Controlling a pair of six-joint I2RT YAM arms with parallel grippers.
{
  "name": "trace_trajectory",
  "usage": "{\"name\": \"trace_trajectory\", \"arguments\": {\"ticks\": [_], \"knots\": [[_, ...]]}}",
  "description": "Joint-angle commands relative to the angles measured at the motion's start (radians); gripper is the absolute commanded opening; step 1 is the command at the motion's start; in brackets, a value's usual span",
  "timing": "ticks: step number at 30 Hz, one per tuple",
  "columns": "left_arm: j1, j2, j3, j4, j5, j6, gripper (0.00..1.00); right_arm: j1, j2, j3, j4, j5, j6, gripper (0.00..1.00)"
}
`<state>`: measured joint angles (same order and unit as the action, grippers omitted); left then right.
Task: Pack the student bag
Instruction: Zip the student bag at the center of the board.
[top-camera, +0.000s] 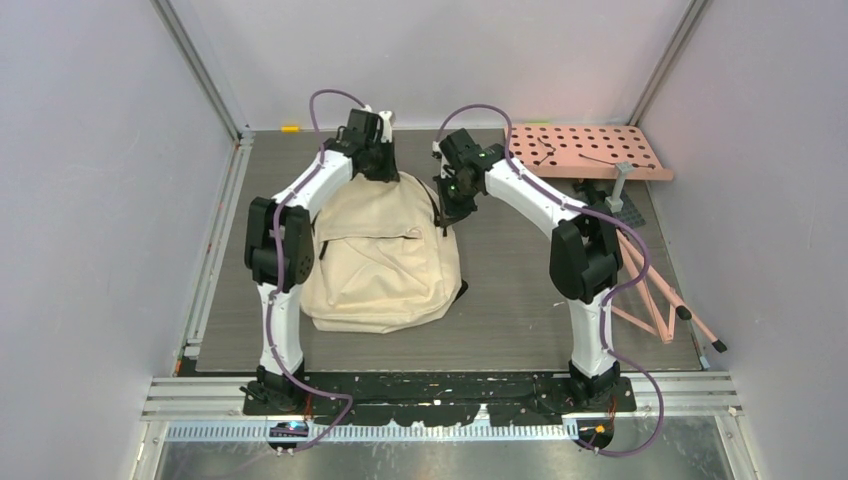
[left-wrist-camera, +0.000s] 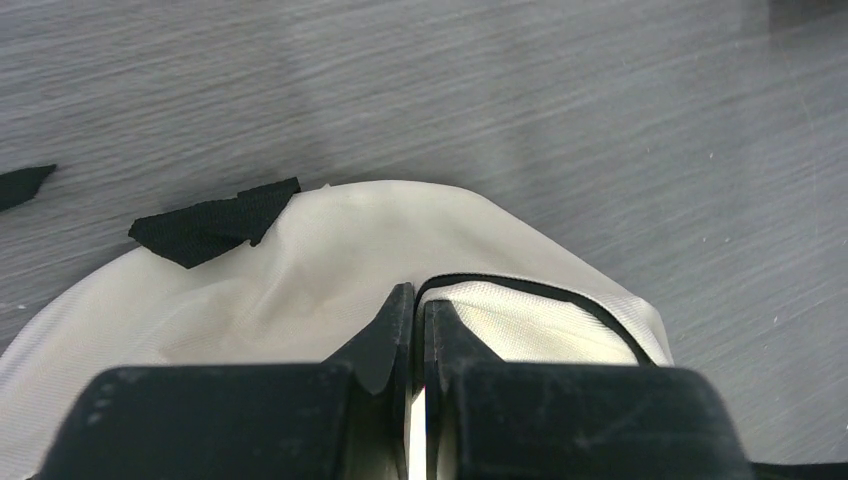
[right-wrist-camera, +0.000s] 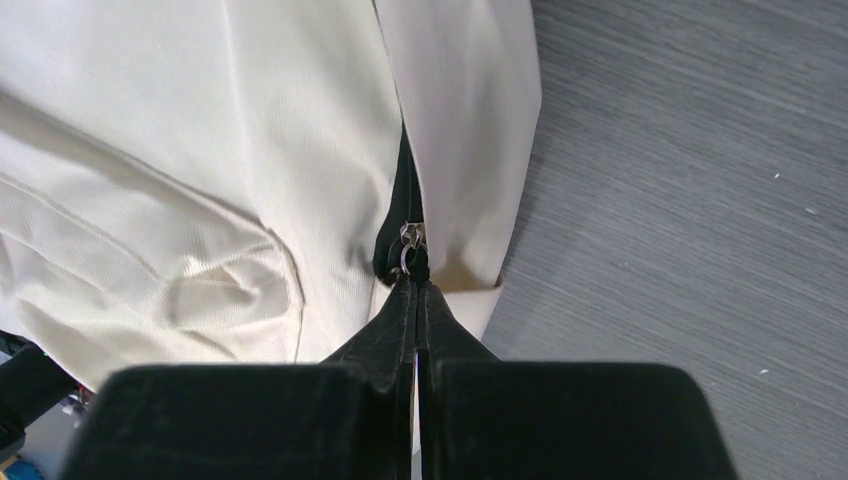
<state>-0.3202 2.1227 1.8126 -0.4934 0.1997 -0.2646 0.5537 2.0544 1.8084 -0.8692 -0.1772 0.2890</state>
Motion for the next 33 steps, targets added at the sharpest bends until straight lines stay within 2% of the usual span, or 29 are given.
{"name": "trace_trajectory", "arguments": {"ticks": [1,6,13,14,15,16,17,18,19,20,22,25,29,33], "knots": [[0.064,0.008,0.106,0.087,-0.096,-0.059,0.00,0.018,-0.010,-0.003,-0.107,0.026,-0.029,0.00],[0.097,0.042,0.161,0.067,-0.087,-0.082,0.00,0.040,-0.039,-0.031,-0.101,0.027,-0.057,0.00],[0.098,0.020,0.127,0.097,-0.051,-0.072,0.00,0.046,-0.031,0.007,-0.096,0.056,-0.048,0.02],[0.098,0.010,0.108,0.104,-0.043,-0.069,0.07,0.046,-0.031,0.015,-0.096,0.063,-0.042,0.12],[0.098,-0.011,0.080,0.133,-0.036,-0.066,0.20,0.046,-0.034,0.028,-0.096,0.074,-0.041,0.19],[0.097,-0.040,0.039,0.166,-0.034,-0.064,0.45,0.046,-0.042,0.034,-0.092,0.082,-0.041,0.34],[0.098,-0.073,-0.011,0.207,-0.043,-0.065,0.70,0.046,-0.049,0.042,-0.089,0.094,-0.040,0.41],[0.097,-0.110,-0.056,0.246,-0.051,-0.067,0.91,0.045,-0.064,0.043,-0.078,0.100,-0.039,0.56],[0.098,-0.145,-0.099,0.279,-0.054,-0.063,0.98,0.045,-0.072,0.047,-0.073,0.105,-0.039,0.62],[0.097,-0.176,-0.131,0.303,-0.050,-0.055,0.99,0.044,-0.088,0.051,-0.067,0.111,-0.039,0.71],[0.098,-0.231,-0.160,0.301,-0.038,-0.039,1.00,0.038,-0.112,0.057,-0.064,0.128,-0.041,0.77],[0.098,-0.288,-0.164,0.225,-0.055,-0.036,1.00,-0.008,-0.151,0.045,-0.054,0.131,-0.025,0.79],[0.101,-0.437,-0.293,0.174,-0.277,-0.131,1.00,-0.131,-0.234,-0.019,-0.018,0.117,0.015,0.80],[0.102,-0.616,-0.438,0.165,-0.379,-0.128,1.00,-0.283,-0.340,-0.104,0.003,0.150,0.012,0.81]]}}
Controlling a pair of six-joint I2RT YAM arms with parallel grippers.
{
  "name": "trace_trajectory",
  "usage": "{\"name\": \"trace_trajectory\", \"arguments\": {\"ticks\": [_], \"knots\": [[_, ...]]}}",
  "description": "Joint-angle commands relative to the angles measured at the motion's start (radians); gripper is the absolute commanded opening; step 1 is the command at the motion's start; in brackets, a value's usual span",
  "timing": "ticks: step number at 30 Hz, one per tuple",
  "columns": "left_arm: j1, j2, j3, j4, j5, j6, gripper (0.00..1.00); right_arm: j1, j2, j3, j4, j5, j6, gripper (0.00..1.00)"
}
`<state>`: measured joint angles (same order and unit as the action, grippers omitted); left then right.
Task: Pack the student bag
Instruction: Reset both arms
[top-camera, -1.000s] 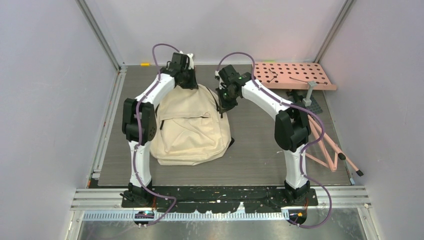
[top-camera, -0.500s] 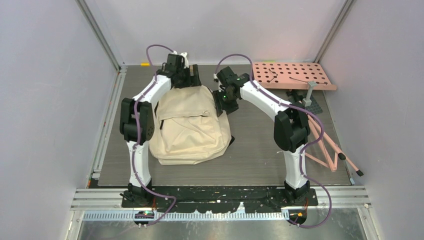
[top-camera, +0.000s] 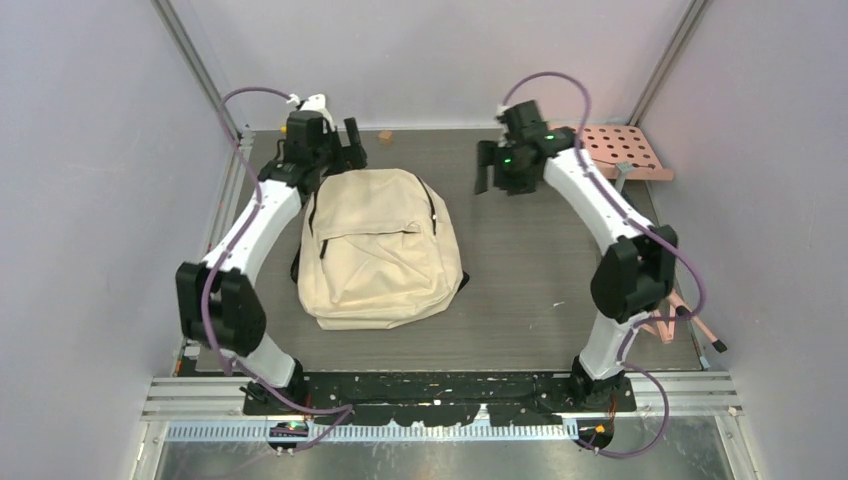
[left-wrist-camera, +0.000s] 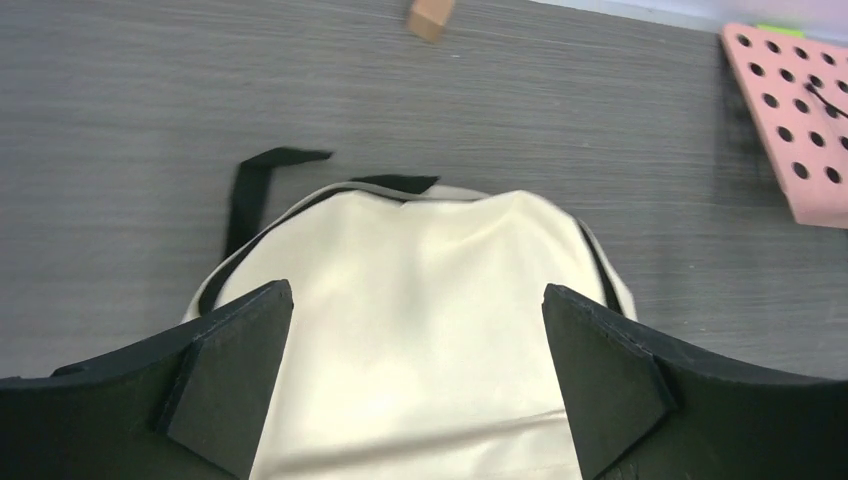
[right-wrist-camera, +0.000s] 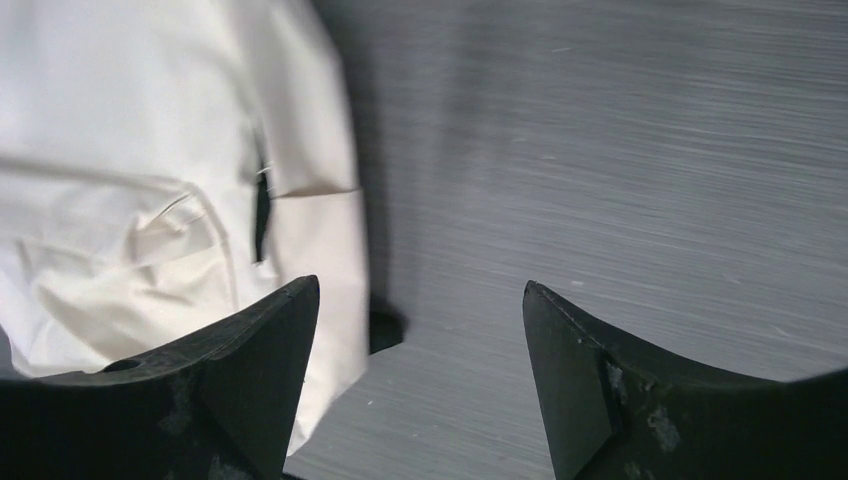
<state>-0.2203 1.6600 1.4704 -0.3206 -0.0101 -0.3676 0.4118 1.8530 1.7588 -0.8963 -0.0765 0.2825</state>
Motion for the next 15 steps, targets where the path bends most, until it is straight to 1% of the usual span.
{"name": "trace_trajectory", "arguments": {"ticks": [1,2,4,7,8,9,10,13,14,15], "knots": [[0.002,-0.198,-0.117,-0.032,-0.203,-0.020,1.00,-0.171,-0.175,-0.085,0.033,0.065,0.016,0.81],[0.002,-0.236,-0.128,-0.074,-0.249,-0.027,1.00,-0.226,-0.215,-0.100,0.045,0.091,0.013,0.81],[0.002,-0.319,-0.158,-0.137,-0.340,-0.033,1.00,-0.298,-0.285,-0.154,0.082,0.130,0.011,0.81],[0.002,-0.454,-0.237,-0.199,-0.457,-0.043,1.00,-0.356,-0.398,-0.279,0.169,0.209,-0.005,0.81],[0.002,-0.491,-0.270,-0.203,-0.470,-0.034,1.00,-0.357,-0.460,-0.314,0.234,0.257,-0.010,0.81],[0.002,-0.530,-0.312,-0.204,-0.476,-0.028,1.00,-0.359,-0.491,-0.385,0.274,0.277,-0.017,0.81],[0.001,-0.568,-0.352,-0.202,-0.480,-0.029,1.00,-0.358,-0.556,-0.428,0.356,0.304,-0.019,0.81],[0.002,-0.679,-0.476,-0.182,-0.445,-0.036,1.00,-0.358,-0.674,-0.642,0.519,0.340,-0.012,0.81],[0.000,-0.713,-0.507,-0.171,-0.432,-0.041,1.00,-0.358,-0.726,-0.680,0.589,0.351,-0.009,0.82],[0.001,-0.743,-0.536,-0.157,-0.428,-0.046,1.00,-0.358,-0.750,-0.748,0.617,0.358,0.000,0.82]]}}
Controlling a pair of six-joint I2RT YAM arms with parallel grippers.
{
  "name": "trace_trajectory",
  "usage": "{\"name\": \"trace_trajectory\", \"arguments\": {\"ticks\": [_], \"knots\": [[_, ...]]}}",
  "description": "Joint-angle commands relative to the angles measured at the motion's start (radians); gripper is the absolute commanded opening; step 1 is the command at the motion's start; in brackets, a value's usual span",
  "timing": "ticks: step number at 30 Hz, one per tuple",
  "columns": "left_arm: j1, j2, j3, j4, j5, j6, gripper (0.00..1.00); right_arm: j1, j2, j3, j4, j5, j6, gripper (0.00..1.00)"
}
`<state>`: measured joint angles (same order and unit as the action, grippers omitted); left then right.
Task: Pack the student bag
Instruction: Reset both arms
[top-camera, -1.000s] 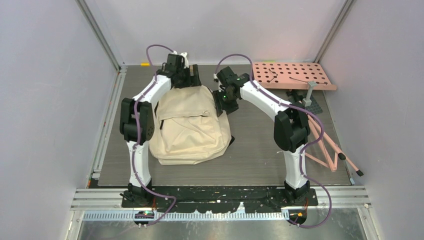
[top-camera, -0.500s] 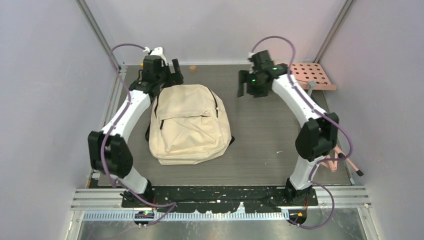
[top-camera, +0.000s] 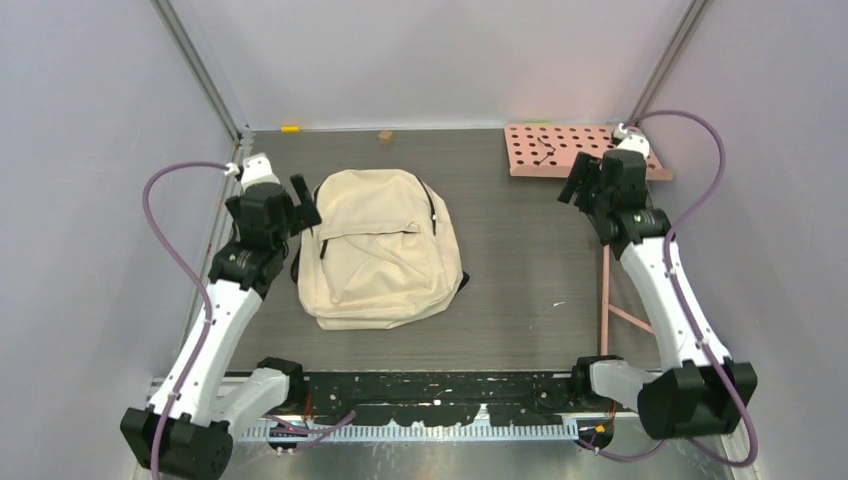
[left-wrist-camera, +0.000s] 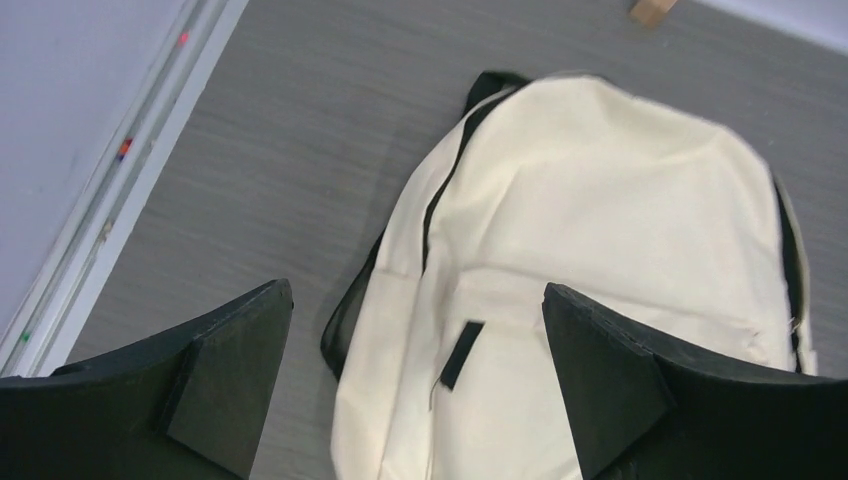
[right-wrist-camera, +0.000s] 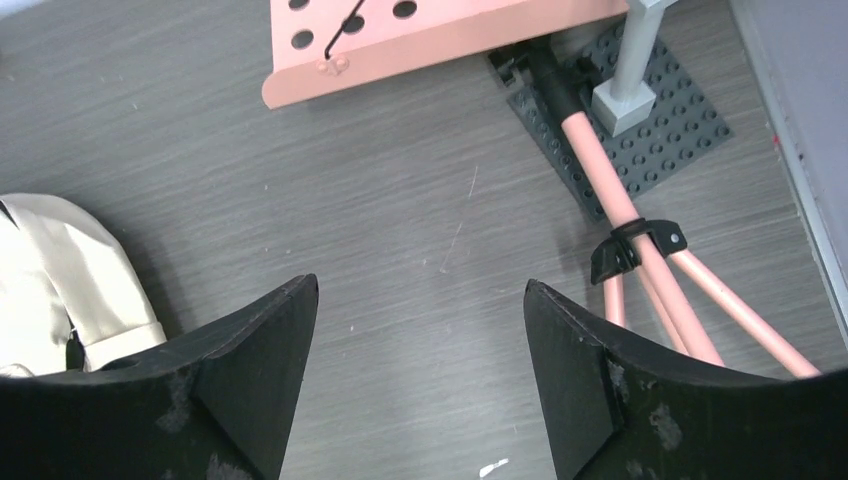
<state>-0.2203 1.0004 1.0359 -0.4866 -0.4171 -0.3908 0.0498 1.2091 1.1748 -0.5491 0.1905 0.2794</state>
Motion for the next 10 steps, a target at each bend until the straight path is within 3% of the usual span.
{"name": "trace_trajectory", "arguments": {"ticks": [1,10], "knots": [[0.001,-0.111,-0.123,0.015,-0.020,-0.029,1.00,0.003,-0.144,-0.191,0.316,0.106,0.007,0.82],[0.001,-0.166,-0.137,-0.033,-0.039,-0.007,1.00,0.004,-0.236,-0.310,0.363,0.126,-0.006,0.83]]}}
